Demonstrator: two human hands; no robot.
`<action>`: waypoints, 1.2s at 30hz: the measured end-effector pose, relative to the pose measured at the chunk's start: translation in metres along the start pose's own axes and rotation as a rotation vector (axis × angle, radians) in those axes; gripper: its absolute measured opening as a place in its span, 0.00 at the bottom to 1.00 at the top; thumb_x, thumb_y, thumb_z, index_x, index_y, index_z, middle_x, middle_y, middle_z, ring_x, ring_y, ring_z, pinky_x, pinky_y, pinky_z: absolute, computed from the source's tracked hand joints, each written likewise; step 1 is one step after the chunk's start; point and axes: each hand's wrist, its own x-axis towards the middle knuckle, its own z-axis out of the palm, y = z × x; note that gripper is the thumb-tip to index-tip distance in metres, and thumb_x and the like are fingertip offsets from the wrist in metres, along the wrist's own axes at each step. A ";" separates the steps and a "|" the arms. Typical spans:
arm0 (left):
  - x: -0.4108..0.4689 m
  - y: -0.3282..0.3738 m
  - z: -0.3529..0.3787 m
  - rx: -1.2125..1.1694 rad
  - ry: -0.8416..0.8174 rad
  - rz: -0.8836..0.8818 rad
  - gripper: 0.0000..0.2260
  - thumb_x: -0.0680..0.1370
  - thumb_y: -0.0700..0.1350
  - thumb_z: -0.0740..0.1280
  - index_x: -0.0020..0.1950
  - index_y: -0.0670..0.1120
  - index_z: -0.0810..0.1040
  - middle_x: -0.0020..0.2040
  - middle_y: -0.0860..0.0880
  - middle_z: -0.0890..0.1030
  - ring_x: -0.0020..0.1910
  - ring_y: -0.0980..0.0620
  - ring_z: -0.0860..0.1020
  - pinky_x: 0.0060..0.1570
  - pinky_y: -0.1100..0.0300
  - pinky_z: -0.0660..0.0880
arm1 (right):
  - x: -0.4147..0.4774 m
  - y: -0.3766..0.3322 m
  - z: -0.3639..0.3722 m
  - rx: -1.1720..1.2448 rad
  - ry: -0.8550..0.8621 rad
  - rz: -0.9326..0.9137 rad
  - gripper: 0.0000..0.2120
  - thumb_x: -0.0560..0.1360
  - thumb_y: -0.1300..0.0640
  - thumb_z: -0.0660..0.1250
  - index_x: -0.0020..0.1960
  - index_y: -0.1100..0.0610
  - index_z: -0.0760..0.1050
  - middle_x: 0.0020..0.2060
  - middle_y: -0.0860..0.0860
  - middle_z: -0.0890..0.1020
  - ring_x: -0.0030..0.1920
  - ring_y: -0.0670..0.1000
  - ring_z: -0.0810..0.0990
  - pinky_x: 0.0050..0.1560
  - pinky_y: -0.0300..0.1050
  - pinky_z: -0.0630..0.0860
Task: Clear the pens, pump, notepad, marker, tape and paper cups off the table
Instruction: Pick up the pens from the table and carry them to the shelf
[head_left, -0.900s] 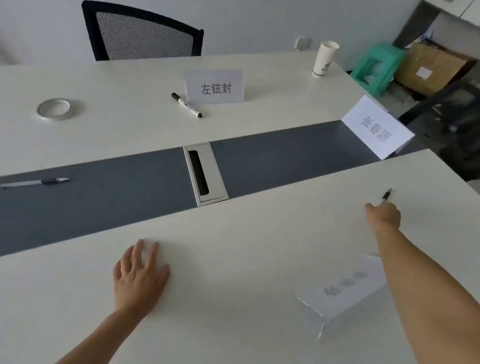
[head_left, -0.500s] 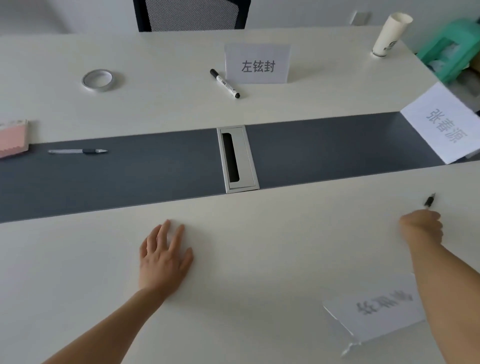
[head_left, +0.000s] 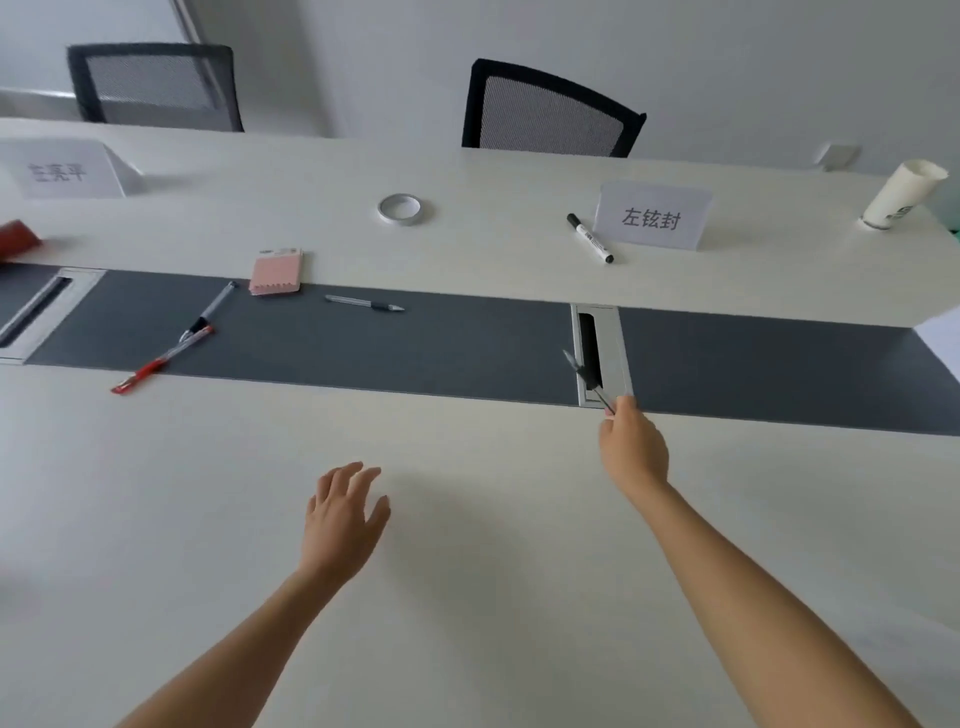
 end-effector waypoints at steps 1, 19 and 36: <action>-0.009 -0.021 -0.008 -0.016 0.036 -0.085 0.19 0.76 0.48 0.62 0.66 0.44 0.71 0.68 0.43 0.70 0.70 0.43 0.61 0.66 0.48 0.61 | -0.013 -0.017 0.012 0.009 -0.037 -0.032 0.03 0.76 0.65 0.53 0.47 0.62 0.65 0.46 0.62 0.79 0.43 0.63 0.76 0.35 0.47 0.62; -0.021 -0.197 -0.084 -0.096 0.185 -0.463 0.22 0.75 0.42 0.62 0.69 0.42 0.65 0.73 0.40 0.62 0.72 0.40 0.56 0.68 0.46 0.56 | -0.117 -0.187 0.143 0.093 -0.271 -0.190 0.09 0.77 0.63 0.52 0.52 0.62 0.70 0.54 0.57 0.73 0.55 0.56 0.69 0.43 0.45 0.66; 0.030 -0.222 -0.084 -0.058 0.115 -0.715 0.24 0.77 0.49 0.54 0.73 0.49 0.55 0.76 0.43 0.50 0.75 0.45 0.45 0.71 0.50 0.48 | 0.049 -0.278 0.174 0.094 0.107 -0.032 0.12 0.71 0.67 0.60 0.54 0.63 0.72 0.55 0.61 0.73 0.54 0.62 0.72 0.54 0.54 0.68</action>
